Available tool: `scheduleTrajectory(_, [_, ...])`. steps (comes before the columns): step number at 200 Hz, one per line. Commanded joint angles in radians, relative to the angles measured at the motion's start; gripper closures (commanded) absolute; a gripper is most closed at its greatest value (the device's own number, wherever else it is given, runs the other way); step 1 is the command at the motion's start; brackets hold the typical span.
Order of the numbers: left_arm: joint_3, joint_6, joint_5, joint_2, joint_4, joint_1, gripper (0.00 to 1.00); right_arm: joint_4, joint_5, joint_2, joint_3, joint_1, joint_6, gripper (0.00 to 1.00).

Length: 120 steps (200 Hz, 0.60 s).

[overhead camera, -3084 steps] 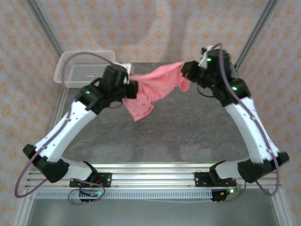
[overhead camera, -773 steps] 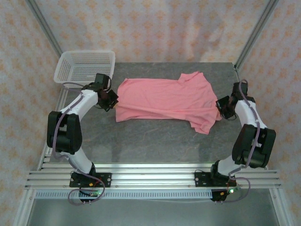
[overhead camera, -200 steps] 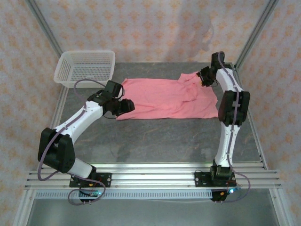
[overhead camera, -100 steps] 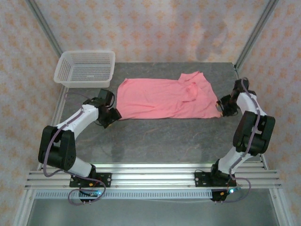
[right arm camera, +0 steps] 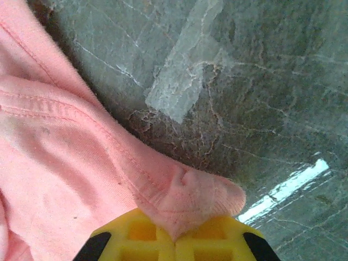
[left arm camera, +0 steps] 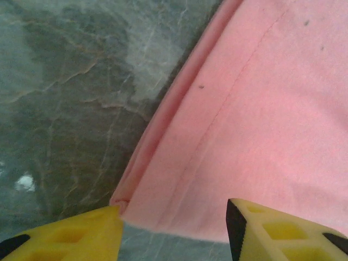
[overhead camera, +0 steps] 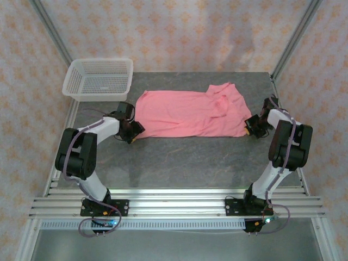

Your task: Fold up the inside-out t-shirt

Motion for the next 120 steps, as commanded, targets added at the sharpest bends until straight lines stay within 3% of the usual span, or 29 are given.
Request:
scheduleTrajectory(1, [0.013,-0.058,-0.004,0.015,0.064,0.004,0.51,-0.016,0.003,-0.022,0.023,-0.001,-0.021,0.99])
scheduleTrajectory(30, [0.001,-0.097,-0.008,0.045,0.103,0.007,0.62,-0.022,-0.002,-0.035,0.011,-0.002,-0.020,0.99])
scheduleTrajectory(55, [0.003,-0.109,-0.014,0.052,0.089,0.010,1.00,-0.039,0.010,-0.043,0.005,-0.002,-0.025,1.00])
scheduleTrajectory(89, [-0.052,-0.047,-0.075,-0.053,-0.079,0.042,1.00,-0.117,0.117,-0.074,-0.022,-0.005,-0.040,1.00])
scheduleTrajectory(120, [-0.184,0.008,-0.044,-0.183,-0.168,0.062,1.00,-0.125,0.135,-0.185,-0.159,-0.003,0.005,1.00])
